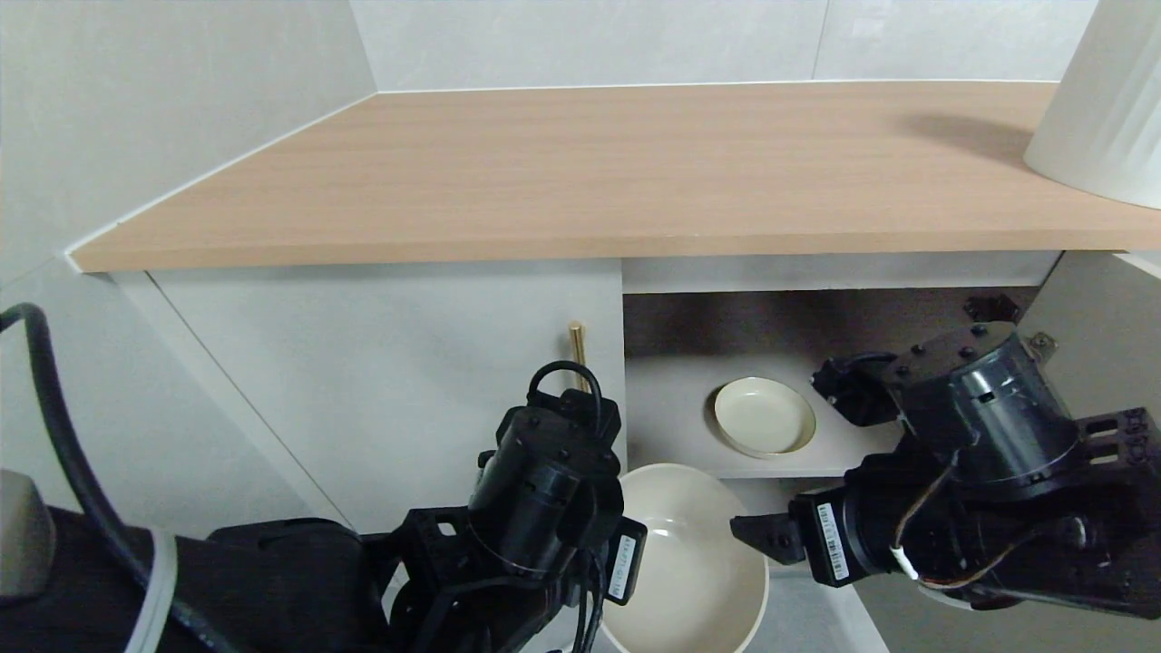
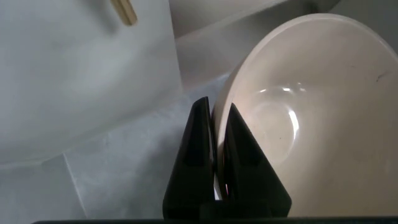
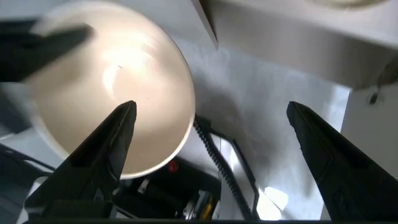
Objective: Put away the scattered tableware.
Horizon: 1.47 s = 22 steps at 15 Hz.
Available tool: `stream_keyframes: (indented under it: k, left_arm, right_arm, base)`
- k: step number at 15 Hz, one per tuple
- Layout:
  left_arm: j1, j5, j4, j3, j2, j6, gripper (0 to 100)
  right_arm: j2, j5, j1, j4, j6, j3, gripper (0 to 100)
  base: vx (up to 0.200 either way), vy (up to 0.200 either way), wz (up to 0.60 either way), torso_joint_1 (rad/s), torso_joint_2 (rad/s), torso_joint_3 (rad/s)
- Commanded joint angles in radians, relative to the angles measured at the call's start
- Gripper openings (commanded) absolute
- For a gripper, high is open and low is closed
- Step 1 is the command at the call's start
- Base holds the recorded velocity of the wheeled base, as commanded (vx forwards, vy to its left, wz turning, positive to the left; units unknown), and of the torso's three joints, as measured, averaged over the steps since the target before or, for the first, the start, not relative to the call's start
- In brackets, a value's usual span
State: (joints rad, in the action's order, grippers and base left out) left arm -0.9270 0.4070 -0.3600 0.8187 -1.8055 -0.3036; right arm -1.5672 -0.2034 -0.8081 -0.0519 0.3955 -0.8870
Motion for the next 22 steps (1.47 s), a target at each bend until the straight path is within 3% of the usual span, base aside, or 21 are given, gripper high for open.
stream_keyframes:
  k: [1,7,8,17,18,22]
  left_arm:
    - [-0.01,0.003,-0.004,-0.001,0.028,-0.003,0]
    - [-0.026,0.003,-0.002,-0.009,0.035,-0.003,0]
    - [-0.026,0.003,-0.002,-0.009,0.035,-0.003,0]
    - [-0.026,0.003,0.001,-0.015,0.026,0.0,0]
    - [-0.026,0.003,-0.004,-0.02,0.028,0.0,100]
    - [-0.024,0.024,-0.007,-0.02,0.057,-0.002,100]
  right_arm:
    - [-0.076,-0.002,0.0,0.012,0.003,-0.001,100]
    - [-0.105,-0.005,0.0,0.061,0.036,0.0,100]
    - [-0.103,-0.005,0.0,0.061,0.036,0.0,0]
    - [-0.097,-0.005,0.0,0.069,0.036,0.003,0]
    - [-0.097,-0.005,0.0,0.069,0.036,0.005,0]
    - [-0.097,-0.007,0.0,0.069,0.036,0.008,0]
  base:
    - [0.0,0.0,0.0,0.0,0.0,0.0]
    - [0.0,0.0,0.0,0.0,0.0,0.0]
    - [0.0,0.0,0.0,0.0,0.0,0.0]
    - [0.0,0.0,0.0,0.0,0.0,0.0]
    - [0.0,0.0,0.0,0.0,0.0,0.0]
    - [0.0,0.0,0.0,0.0,0.0,0.0]
